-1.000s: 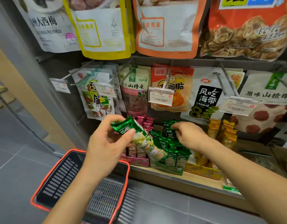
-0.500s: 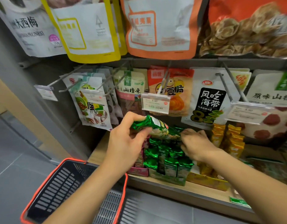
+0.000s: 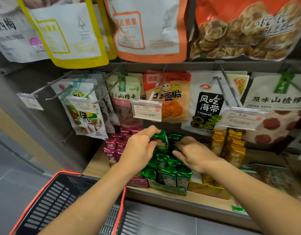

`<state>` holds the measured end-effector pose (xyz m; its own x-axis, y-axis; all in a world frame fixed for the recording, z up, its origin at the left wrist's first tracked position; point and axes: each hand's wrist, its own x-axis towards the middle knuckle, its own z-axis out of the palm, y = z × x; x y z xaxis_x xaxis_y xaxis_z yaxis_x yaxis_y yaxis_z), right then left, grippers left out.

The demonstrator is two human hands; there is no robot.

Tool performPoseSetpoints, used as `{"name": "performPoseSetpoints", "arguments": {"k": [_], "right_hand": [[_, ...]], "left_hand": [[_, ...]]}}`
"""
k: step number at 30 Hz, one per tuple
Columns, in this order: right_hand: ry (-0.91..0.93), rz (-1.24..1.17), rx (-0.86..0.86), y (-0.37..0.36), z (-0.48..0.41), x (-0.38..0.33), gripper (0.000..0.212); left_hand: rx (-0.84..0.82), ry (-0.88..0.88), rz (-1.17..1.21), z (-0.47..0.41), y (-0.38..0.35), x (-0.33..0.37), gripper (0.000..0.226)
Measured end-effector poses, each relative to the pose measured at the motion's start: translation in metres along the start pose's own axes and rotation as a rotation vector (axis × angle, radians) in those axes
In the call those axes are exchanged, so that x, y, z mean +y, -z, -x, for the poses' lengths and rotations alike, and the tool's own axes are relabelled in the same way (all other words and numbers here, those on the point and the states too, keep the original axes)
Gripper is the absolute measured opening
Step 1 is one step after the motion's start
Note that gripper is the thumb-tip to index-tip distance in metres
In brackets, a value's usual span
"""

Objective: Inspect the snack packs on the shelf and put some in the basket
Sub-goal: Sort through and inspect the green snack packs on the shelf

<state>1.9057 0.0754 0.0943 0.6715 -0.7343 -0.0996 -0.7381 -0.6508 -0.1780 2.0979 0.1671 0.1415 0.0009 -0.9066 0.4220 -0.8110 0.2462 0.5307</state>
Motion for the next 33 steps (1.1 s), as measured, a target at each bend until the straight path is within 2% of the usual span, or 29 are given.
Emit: {"name": "performPoseSetpoints", "arguments": {"k": [4, 7, 9, 14, 18, 19, 21, 23, 25, 27, 30, 33], "right_hand": [[0.016, 0.009, -0.003, -0.001, 0.001, -0.004, 0.061], [0.020, -0.004, 0.024, -0.004, 0.002, -0.003, 0.059], [0.033, -0.011, 0.050, -0.006, 0.004, -0.002, 0.058], [0.081, 0.117, 0.105, -0.009, 0.006, -0.001, 0.059], [0.076, 0.132, 0.091, -0.010, 0.006, -0.001, 0.060], [0.070, 0.121, 0.095, -0.010, 0.006, -0.001, 0.059], [0.048, 0.081, 0.104, -0.009, 0.004, -0.003, 0.057], [0.029, 0.050, 0.101, -0.008, 0.002, -0.006, 0.055], [0.011, 0.050, 0.095, -0.007, 0.003, -0.009, 0.053], [-0.012, 0.098, 0.109, -0.006, 0.006, -0.012, 0.052], [-0.038, 0.148, 0.103, -0.004, 0.008, -0.015, 0.048], [-0.049, 0.149, 0.087, -0.005, 0.008, -0.017, 0.046]], "left_hand": [[-0.144, 0.046, -0.109, -0.017, -0.024, -0.013, 0.027], [-0.366, 0.031, -0.469, -0.026, -0.045, -0.025, 0.032], [-0.475, 0.048, -0.604, -0.028, -0.056, -0.029, 0.030], [-0.595, 0.088, -0.758, -0.041, -0.065, -0.025, 0.037], [-0.710, 0.158, -0.709, -0.047, -0.063, -0.027, 0.044], [-0.694, 0.179, -0.644, -0.046, -0.062, -0.027, 0.047], [-0.527, 0.177, -0.499, -0.037, -0.054, -0.028, 0.048], [-0.380, 0.064, -0.412, -0.025, -0.048, -0.030, 0.043], [-0.458, -0.049, -0.482, -0.011, -0.047, -0.034, 0.045], [-0.521, -0.051, -0.596, -0.002, -0.052, -0.034, 0.048], [-0.439, 0.002, -0.620, 0.001, -0.058, -0.028, 0.034], [-0.301, -0.097, -0.622, 0.004, -0.052, -0.018, 0.026]]}}
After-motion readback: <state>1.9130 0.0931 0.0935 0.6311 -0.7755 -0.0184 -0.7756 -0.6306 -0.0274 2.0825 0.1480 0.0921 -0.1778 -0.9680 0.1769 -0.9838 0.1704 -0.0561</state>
